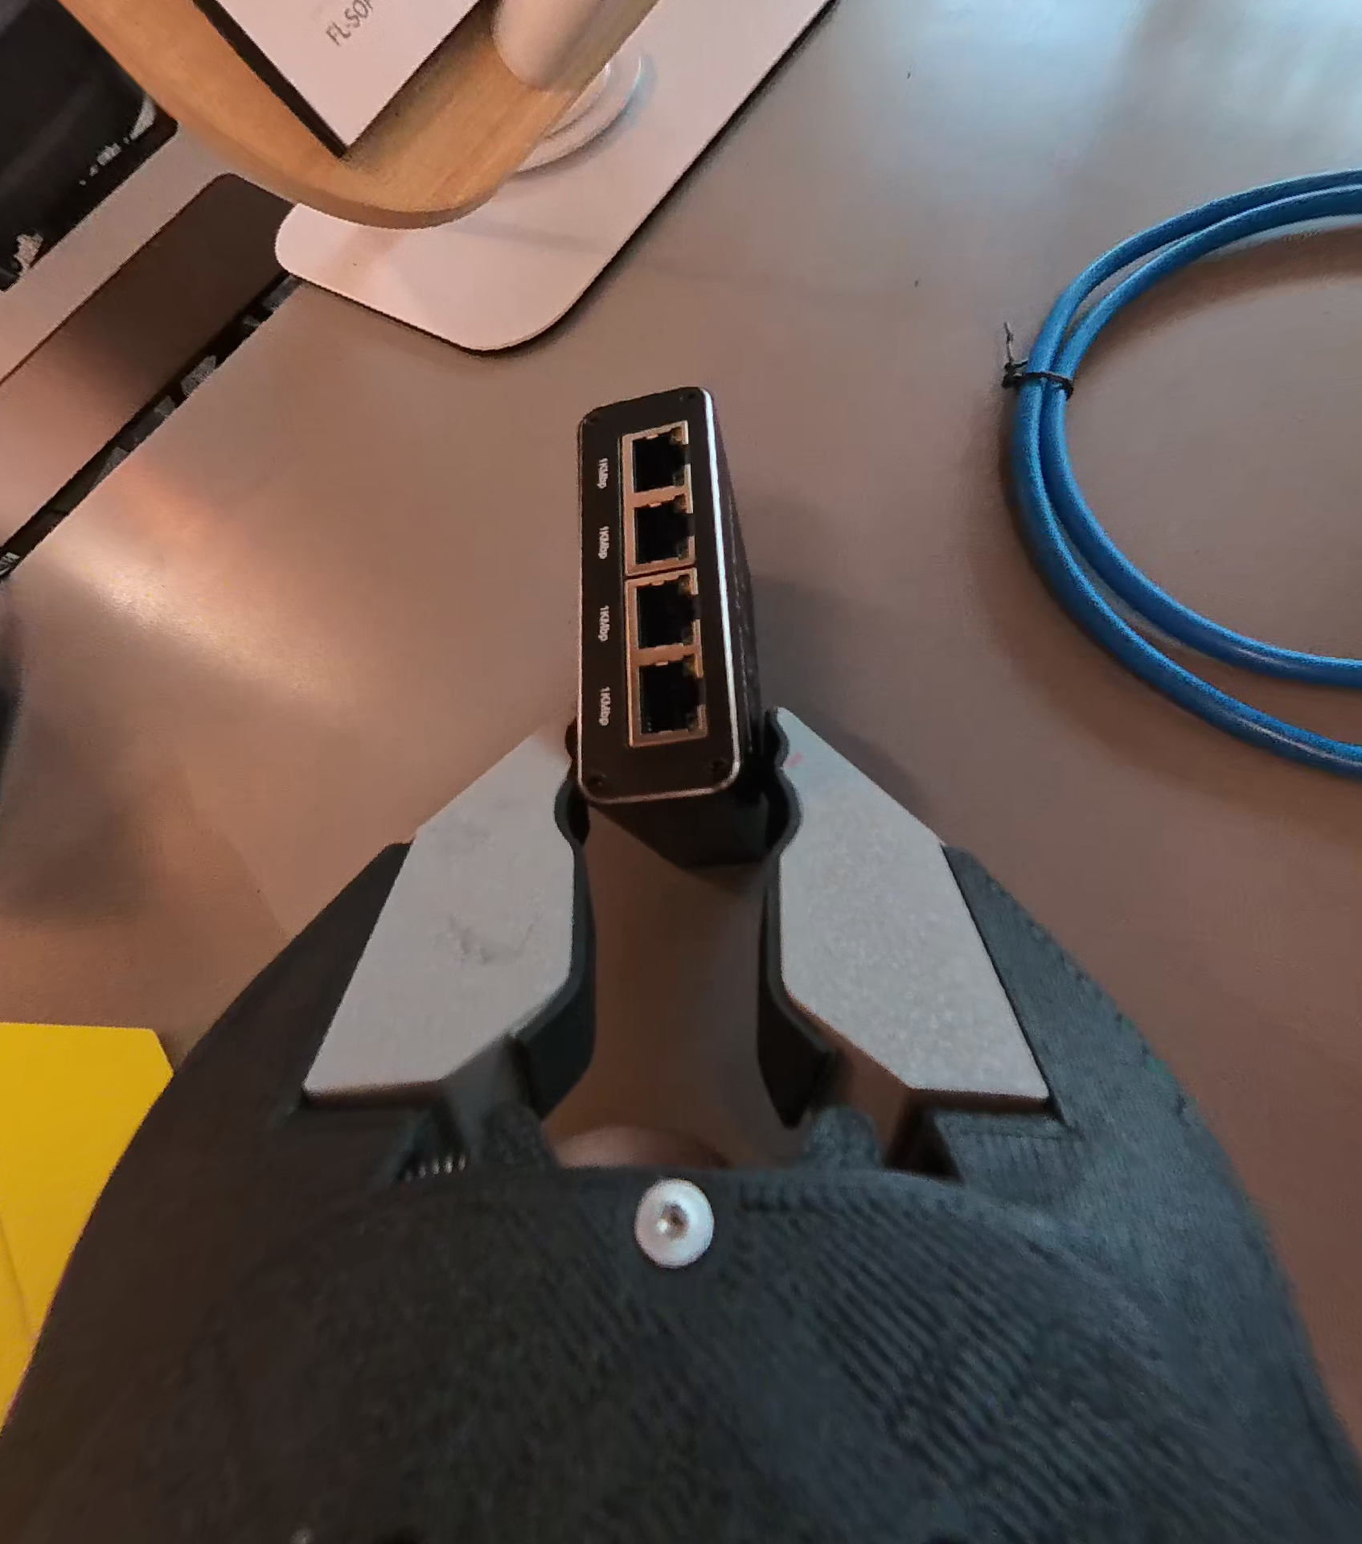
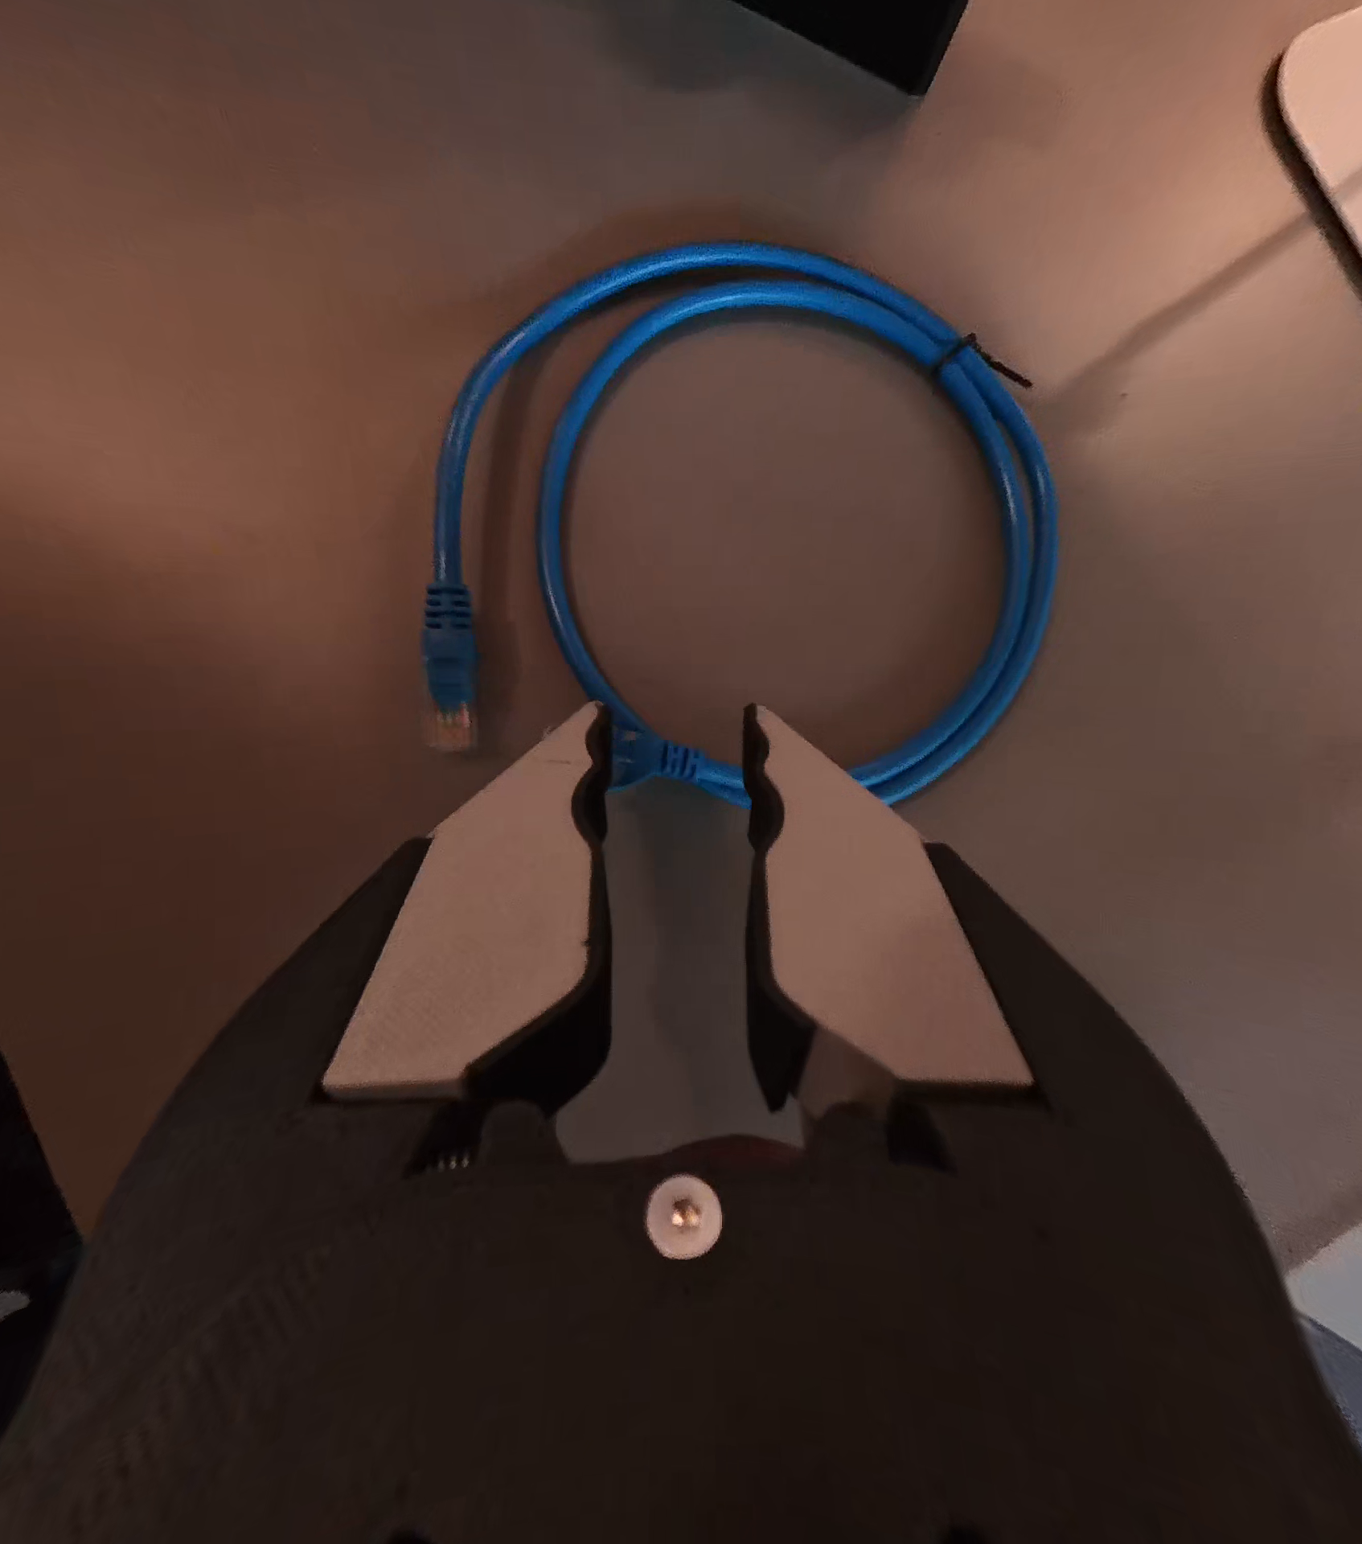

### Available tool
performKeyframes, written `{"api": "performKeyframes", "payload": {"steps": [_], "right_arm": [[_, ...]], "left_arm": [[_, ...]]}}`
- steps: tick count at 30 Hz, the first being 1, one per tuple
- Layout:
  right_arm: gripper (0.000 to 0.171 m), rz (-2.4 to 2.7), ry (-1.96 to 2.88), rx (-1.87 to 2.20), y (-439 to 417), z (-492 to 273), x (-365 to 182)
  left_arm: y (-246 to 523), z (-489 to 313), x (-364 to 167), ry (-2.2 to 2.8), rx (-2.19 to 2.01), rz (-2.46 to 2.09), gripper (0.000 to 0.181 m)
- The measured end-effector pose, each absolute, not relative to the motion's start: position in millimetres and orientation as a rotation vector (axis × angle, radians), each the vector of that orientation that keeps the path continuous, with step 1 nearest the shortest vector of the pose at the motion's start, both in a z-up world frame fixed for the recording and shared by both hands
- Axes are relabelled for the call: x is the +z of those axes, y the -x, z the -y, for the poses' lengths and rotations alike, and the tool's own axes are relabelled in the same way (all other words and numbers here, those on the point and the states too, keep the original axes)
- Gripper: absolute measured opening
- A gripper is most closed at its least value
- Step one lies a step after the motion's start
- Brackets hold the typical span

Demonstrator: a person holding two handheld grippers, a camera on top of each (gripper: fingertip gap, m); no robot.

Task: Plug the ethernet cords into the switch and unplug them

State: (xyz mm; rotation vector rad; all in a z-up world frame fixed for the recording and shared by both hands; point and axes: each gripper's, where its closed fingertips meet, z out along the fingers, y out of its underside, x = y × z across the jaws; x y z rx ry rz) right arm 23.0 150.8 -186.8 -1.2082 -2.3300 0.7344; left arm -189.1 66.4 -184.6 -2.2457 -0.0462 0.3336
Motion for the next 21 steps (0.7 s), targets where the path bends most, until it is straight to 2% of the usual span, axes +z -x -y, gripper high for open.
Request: {"api": "performKeyframes", "payload": {"steps": [1,4,9,11,14,18,21], "right_arm": [[0.027,2.351,1.221,0.744,-24.5,-148.7,-191.2],[0.03,2.412,1.212,0.587,-32.7,-156.5,-197.6],[0.035,2.473,1.091,0.674,-43.2,-144.8,-168.8],[0.045,2.546,1.06,0.6,-46.2,-150.7,-174.4],[0.05,2.663,1.024,0.448,-45.0,-160.6,-192.1],[0.045,2.74,1.031,0.374,-40.7,-158.4,-206.1],[0.025,2.721,1.115,0.381,-40.5,-148.0,-206.6]], "left_arm": [[188.7,-66.5,-184.5,2.247,0.342,0.039,0.039],[188.0,-66.6,-184.8,2.247,0.358,0.029,0.039],[186.9,-67.7,-185.9,2.241,0.335,0.038,0.039],[184.5,-68.9,-184.8,2.231,0.31,0.038,0.038],[183.9,-69.2,-184.4,2.228,0.309,0.037,0.038],[183.2,-69.7,-186.4,2.231,0.31,0.037,0.038],[182.2,-69.9,-187.8,2.24,0.316,0.03,0.038]]}}
